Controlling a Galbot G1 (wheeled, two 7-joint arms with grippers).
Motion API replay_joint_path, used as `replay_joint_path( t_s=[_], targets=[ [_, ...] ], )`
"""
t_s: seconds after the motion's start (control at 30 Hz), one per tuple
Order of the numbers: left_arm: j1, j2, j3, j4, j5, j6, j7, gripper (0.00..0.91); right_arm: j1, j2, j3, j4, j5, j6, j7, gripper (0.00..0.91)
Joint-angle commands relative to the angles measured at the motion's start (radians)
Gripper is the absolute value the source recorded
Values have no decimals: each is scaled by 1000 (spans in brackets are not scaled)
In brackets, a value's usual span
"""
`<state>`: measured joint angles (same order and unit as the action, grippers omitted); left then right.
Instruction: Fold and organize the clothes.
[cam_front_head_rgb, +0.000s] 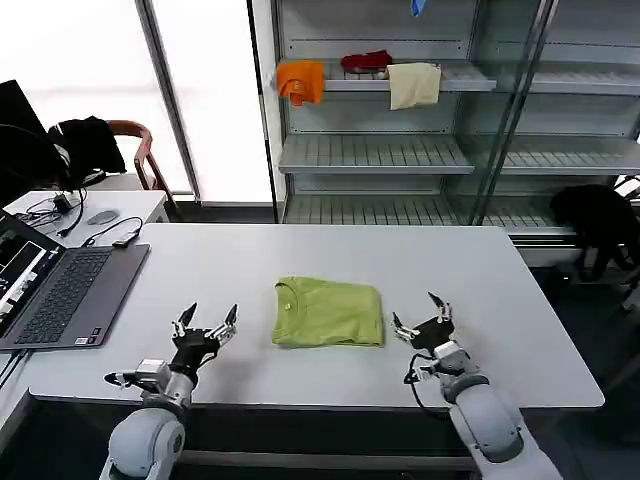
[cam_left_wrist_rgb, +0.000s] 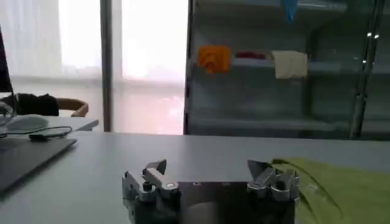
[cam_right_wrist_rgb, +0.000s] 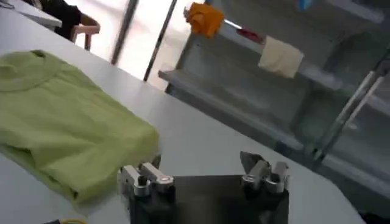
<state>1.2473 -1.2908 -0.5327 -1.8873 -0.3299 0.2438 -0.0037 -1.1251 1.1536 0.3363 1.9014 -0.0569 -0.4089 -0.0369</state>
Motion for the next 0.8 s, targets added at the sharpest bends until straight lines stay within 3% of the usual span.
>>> replay_joint_path(
  t_s=[0.03,0.13,0.3,0.47,0.8],
  targets=[
    [56,21,-50,-20,-51,-52,-14,907,-99,-93,240,2,167,66,-1,907],
    [59,26,-60,-38,-55,-55,-20,907,-95,-114,283,43,305,-26,-16,907],
    [57,22,-60,-75,-55,-27,-42,907,-105,-104,294,115,377,-80,-24,907],
    [58,18,-48,-100,-66,-8,-88,907,-116,-48,282,159,417,-127,13,907],
    [57,-3,-78,-135,-192,57,-105,907,-150,-1,264,221,410,-134,41,907]
  ],
)
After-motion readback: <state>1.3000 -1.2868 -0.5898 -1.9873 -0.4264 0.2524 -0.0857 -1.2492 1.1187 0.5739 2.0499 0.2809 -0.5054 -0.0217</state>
